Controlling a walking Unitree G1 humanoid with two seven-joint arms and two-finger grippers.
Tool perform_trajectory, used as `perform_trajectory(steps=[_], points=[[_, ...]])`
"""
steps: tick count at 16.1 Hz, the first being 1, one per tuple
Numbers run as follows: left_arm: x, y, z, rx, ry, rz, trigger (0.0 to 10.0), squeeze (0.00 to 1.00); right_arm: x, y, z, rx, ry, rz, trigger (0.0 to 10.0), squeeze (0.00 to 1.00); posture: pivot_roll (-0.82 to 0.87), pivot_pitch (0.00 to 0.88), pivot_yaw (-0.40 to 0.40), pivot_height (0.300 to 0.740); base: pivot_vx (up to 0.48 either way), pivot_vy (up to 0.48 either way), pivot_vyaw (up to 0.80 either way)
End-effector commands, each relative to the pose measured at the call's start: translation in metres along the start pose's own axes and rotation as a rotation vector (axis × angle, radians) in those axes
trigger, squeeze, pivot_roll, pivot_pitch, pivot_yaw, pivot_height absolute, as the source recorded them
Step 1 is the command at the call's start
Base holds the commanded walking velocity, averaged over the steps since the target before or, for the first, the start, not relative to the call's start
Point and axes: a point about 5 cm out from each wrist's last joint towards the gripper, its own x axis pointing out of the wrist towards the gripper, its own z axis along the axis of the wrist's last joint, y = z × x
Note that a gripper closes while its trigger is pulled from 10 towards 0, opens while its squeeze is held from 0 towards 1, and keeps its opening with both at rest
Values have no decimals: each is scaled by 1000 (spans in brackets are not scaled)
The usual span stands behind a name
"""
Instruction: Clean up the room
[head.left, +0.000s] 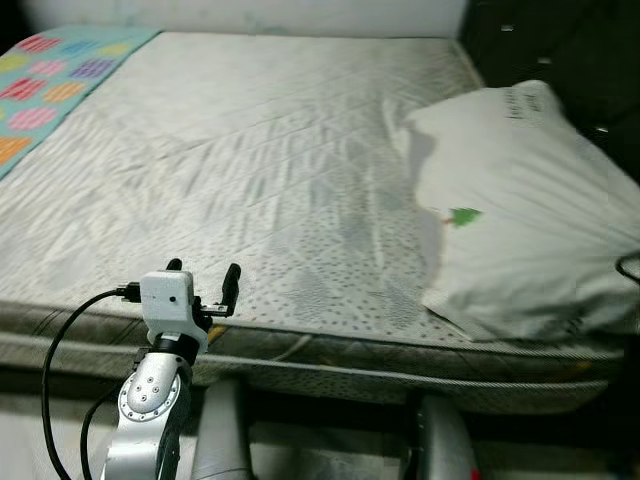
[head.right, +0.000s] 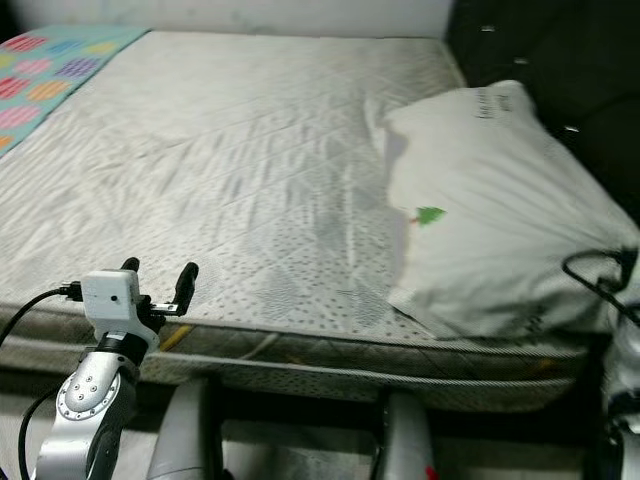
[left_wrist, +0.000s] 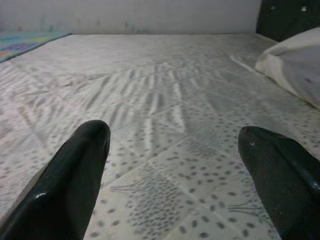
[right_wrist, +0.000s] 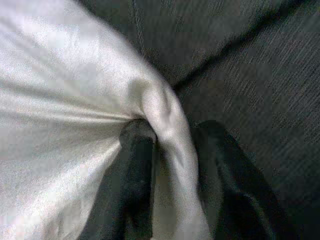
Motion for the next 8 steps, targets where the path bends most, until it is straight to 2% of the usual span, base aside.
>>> perform_trajectory(steps=[1,6,7,8], points=[[-1,1,-1,-1,6,3,10000,0,6,2,22,-6,-83,-41,10000,1000,-25,58,-8,530,0,0,0],[-1,0,-1,-3,0,10,10000,0,14,37,72,63,-244,-15,10000,1000,-16,51,-20,530,0,0,0],[-1,1,-1,-3,-2,16,10000,0,13,52,90,89,-307,18,10000,1000,-15,50,-22,530,0,0,0],[-1,1,-1,-3,-2,16,10000,0,13,61,100,114,-331,33,10000,1000,-12,50,-23,530,0,0,0]])
